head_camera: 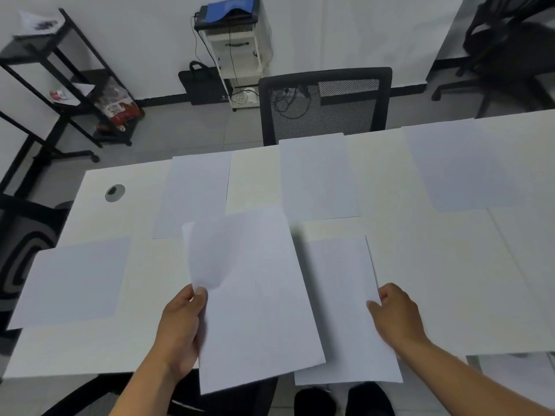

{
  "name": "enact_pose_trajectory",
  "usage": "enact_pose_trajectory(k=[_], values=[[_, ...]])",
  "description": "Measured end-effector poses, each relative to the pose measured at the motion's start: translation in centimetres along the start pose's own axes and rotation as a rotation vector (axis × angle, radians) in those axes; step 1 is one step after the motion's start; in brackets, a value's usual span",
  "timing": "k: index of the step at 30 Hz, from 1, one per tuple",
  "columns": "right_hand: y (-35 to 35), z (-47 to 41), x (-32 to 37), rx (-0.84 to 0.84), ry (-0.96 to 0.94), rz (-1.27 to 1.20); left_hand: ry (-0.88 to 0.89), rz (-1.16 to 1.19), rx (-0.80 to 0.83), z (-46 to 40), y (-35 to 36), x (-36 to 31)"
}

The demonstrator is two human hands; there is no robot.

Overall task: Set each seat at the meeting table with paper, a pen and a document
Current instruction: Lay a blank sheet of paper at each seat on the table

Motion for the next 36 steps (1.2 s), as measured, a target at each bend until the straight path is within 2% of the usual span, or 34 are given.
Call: enact_pose_trajectory(k=[10,36], values=[[0.9,-0.9,0.4,0.033,-0.03,0.001,-0.04,-0.047,0.071,1.6,3.4,3.0],[-0.9,-0.9,1.2,0.047,0.021,0.034,0.011,-0.131,0.156,3.1,7.7,1.7]])
Point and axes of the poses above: each hand's wrist, its own z-axis away from the middle knuckle, its own y-axis out of the palm, x = y × z, the point moved 4 cm from there along -z, towards the middle knuckle, and after that the axes turned 13 degrees about -x, right-handed, at the moved point
